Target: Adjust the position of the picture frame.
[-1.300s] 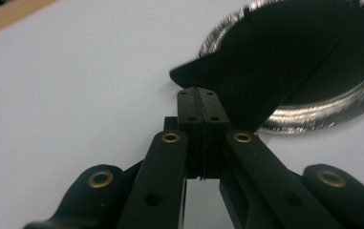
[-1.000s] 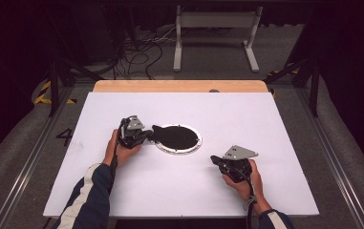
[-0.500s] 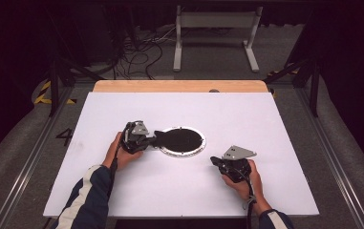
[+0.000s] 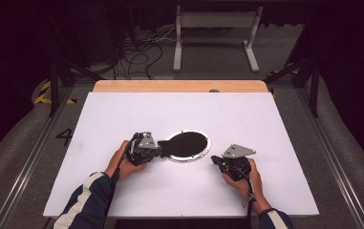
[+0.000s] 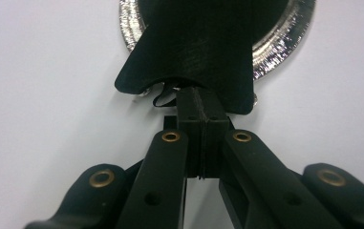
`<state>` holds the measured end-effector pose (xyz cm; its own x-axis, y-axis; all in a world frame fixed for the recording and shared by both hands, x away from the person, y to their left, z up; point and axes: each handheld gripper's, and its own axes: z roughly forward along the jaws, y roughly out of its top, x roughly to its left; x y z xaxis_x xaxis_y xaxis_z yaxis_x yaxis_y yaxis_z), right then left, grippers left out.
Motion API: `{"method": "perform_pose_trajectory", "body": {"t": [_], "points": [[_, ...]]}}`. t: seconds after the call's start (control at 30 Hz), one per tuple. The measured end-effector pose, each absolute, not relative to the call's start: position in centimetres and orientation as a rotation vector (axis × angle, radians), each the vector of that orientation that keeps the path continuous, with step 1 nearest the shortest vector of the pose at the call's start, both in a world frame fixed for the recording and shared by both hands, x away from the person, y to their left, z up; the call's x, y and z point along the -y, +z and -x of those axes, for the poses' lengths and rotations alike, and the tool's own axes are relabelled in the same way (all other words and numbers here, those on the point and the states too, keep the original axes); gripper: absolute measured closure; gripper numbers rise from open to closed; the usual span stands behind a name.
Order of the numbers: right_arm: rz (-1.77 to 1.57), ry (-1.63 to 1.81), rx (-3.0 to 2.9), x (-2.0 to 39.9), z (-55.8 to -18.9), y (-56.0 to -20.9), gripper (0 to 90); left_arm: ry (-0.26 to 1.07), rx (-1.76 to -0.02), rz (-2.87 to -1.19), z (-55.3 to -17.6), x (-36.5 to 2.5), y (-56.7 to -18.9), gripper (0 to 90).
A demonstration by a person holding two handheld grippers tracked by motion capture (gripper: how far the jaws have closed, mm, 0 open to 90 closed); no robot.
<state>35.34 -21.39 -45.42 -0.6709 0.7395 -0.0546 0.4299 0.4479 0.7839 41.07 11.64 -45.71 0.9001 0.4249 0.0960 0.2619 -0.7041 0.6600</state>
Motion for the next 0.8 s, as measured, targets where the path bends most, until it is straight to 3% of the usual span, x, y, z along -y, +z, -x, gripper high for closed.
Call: {"method": "perform_pose_trajectory", "body": {"t": [0.8], "points": [[-1.084, 1.036, -2.311, 20.5, -37.9, -46.0, 90.0, 0.234, -0.397, -2.39, -38.2, -9.6, -45.8, 90.0]]}}
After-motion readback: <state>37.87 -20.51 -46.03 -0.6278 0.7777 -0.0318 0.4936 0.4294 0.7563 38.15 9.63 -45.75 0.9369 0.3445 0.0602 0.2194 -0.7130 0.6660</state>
